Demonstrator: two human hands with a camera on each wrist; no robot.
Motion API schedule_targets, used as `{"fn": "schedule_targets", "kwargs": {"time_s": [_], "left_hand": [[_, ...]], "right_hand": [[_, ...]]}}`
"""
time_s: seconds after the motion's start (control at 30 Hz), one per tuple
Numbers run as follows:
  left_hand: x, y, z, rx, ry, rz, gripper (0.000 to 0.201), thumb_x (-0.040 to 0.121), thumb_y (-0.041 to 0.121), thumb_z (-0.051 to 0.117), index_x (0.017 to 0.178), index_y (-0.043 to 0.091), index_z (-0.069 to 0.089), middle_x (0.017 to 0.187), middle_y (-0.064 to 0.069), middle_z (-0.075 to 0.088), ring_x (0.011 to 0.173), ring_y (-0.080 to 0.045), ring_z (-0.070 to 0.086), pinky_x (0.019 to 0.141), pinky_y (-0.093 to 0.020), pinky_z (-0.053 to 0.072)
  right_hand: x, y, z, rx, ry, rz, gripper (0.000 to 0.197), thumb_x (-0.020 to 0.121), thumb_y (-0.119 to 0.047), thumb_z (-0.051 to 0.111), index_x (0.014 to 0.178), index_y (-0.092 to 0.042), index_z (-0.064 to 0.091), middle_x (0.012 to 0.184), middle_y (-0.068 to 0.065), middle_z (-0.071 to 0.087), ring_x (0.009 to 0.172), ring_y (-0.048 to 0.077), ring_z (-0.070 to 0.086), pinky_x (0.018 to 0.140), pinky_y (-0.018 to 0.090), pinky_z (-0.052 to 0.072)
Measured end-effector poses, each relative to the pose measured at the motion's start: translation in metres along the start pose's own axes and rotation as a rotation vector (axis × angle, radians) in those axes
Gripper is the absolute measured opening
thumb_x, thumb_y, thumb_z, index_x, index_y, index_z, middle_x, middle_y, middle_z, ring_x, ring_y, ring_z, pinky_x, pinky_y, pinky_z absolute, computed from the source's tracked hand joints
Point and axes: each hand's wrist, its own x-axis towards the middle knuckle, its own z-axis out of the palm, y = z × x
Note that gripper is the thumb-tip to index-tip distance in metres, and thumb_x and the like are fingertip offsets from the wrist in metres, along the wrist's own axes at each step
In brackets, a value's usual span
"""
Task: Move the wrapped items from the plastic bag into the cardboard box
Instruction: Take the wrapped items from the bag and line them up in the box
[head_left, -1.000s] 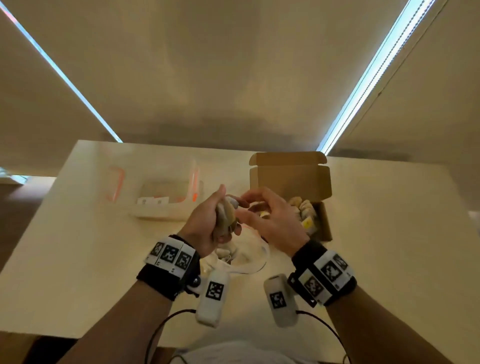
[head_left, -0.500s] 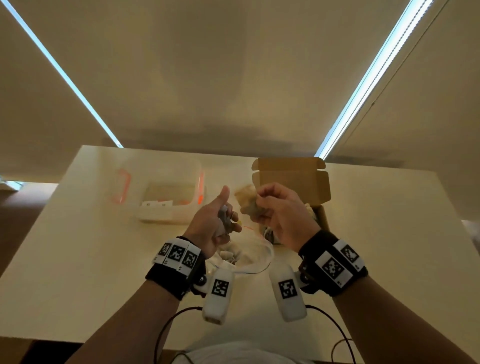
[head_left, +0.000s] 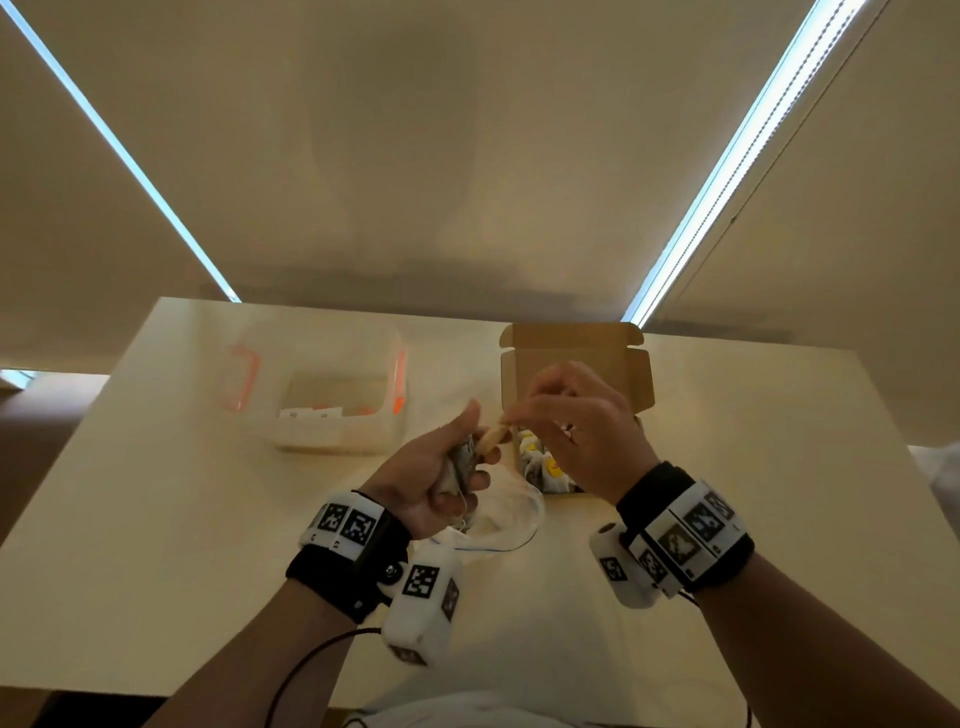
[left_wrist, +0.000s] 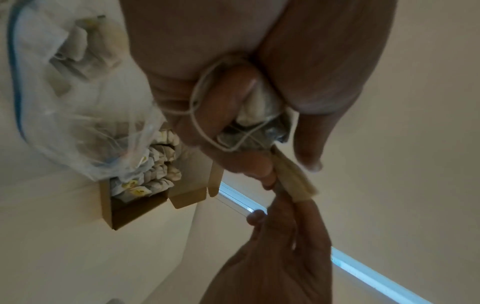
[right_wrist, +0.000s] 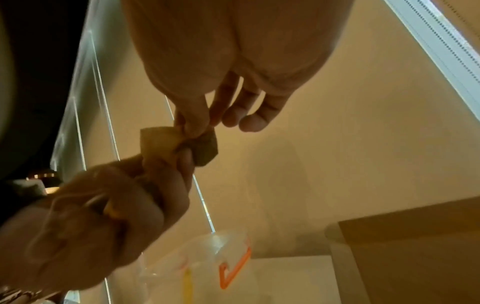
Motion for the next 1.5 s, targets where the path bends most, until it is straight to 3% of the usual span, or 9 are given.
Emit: {"fn": "schedule_targets", "kwargs": {"time_s": [0.1, 0.2, 0.3, 0.5, 0.7, 0.9, 1.07, 1.23, 1.5], "left_hand": [[0.003, 0.0, 0.008, 0.182, 0.069, 0.172, 0.02, 0.08, 0.03, 0.07, 0.083, 0.013, 0.06, 0.07, -0.001, 0.053, 0.05, -0.01, 0.048, 0.034, -0.016, 0.017], [0.007, -0.002, 0.014, 0.382, 0.207, 0.363, 0.011, 0.086, 0.015, 0.073, 0.084, 0.007, 0.066, 0.062, -0.006, 0.054, 0.046, -0.012, 0.048, 0.037, -0.018, 0.022], [0.01, -0.006, 0.021, 0.494, 0.237, 0.509, 0.004, 0.085, 0.007, 0.073, 0.084, 0.005, 0.069, 0.057, -0.003, 0.06, 0.046, -0.011, 0.051, 0.038, -0.017, 0.033], [0.02, -0.011, 0.022, 0.573, 0.259, 0.512, 0.007, 0.085, 0.011, 0.074, 0.085, 0.006, 0.069, 0.063, -0.002, 0.063, 0.054, -0.018, 0.056, 0.04, -0.016, 0.037], [0.03, -0.014, -0.002, 0.347, 0.288, 0.256, 0.015, 0.096, 0.017, 0.06, 0.088, 0.004, 0.063, 0.068, -0.005, 0.056, 0.053, -0.016, 0.051, 0.033, -0.017, 0.021], [0.033, -0.022, -0.018, 0.365, 0.32, 0.199, 0.017, 0.096, 0.019, 0.06, 0.09, 0.003, 0.063, 0.067, -0.005, 0.056, 0.052, -0.016, 0.052, 0.031, -0.016, 0.022], [0.032, -0.025, -0.018, 0.381, 0.338, 0.18, 0.018, 0.095, 0.018, 0.061, 0.089, 0.002, 0.064, 0.067, -0.005, 0.056, 0.052, -0.017, 0.051, 0.033, -0.015, 0.02], [0.029, -0.024, -0.017, 0.388, 0.349, 0.197, 0.019, 0.096, 0.017, 0.059, 0.091, 0.0, 0.063, 0.065, -0.004, 0.056, 0.049, -0.015, 0.051, 0.033, -0.015, 0.021], [0.028, -0.019, -0.02, 0.366, 0.359, 0.191, 0.018, 0.096, 0.018, 0.058, 0.09, 0.001, 0.062, 0.07, -0.007, 0.055, 0.05, -0.015, 0.051, 0.031, -0.015, 0.022]], "right_hand": [[-0.014, 0.003, 0.003, 0.118, 0.036, 0.148, 0.01, 0.089, -0.019, 0.068, 0.097, -0.017, 0.074, 0.097, -0.003, 0.065, 0.083, 0.009, 0.06, 0.072, 0.011, 0.048], [-0.025, -0.005, 0.006, 0.525, 0.148, 0.606, 0.021, 0.088, -0.007, 0.069, 0.108, -0.013, 0.066, 0.102, 0.001, 0.068, 0.084, 0.015, 0.066, 0.071, 0.024, 0.055], [-0.028, -0.012, 0.008, 1.036, 0.074, 0.967, 0.035, 0.087, -0.027, 0.071, 0.117, -0.011, 0.064, 0.103, 0.006, 0.07, 0.088, 0.018, 0.065, 0.075, 0.033, 0.053], [-0.023, 0.003, 0.004, 0.803, 0.062, 0.885, 0.016, 0.092, -0.014, 0.068, 0.106, -0.008, 0.071, 0.086, 0.005, 0.07, 0.071, 0.008, 0.062, 0.061, 0.021, 0.05], [-0.055, 0.094, -0.026, 0.43, 0.133, 1.01, 0.008, 0.089, -0.012, 0.068, 0.092, -0.017, 0.073, 0.076, 0.007, 0.073, 0.06, 0.016, 0.061, 0.06, 0.03, 0.05], [-0.084, 0.156, -0.025, 0.046, -0.266, 1.131, 0.011, 0.088, -0.015, 0.065, 0.09, -0.026, 0.07, 0.073, -0.003, 0.07, 0.063, 0.01, 0.065, 0.05, 0.011, 0.043], [-0.08, 0.179, -0.002, -0.116, -0.567, 1.139, 0.022, 0.091, -0.016, 0.059, 0.11, -0.021, 0.07, 0.103, 0.006, 0.07, 0.088, 0.023, 0.067, 0.077, 0.031, 0.058], [-0.068, 0.182, 0.021, -0.29, -0.704, 1.097, 0.028, 0.09, -0.024, 0.057, 0.116, -0.014, 0.066, 0.115, 0.011, 0.064, 0.096, 0.028, 0.065, 0.08, 0.031, 0.056], [-0.078, 0.187, 0.022, -0.191, -0.475, 1.242, 0.041, 0.086, -0.019, 0.066, 0.122, -0.018, 0.047, 0.114, 0.013, 0.059, 0.098, 0.033, 0.062, 0.082, 0.04, 0.056]]}}
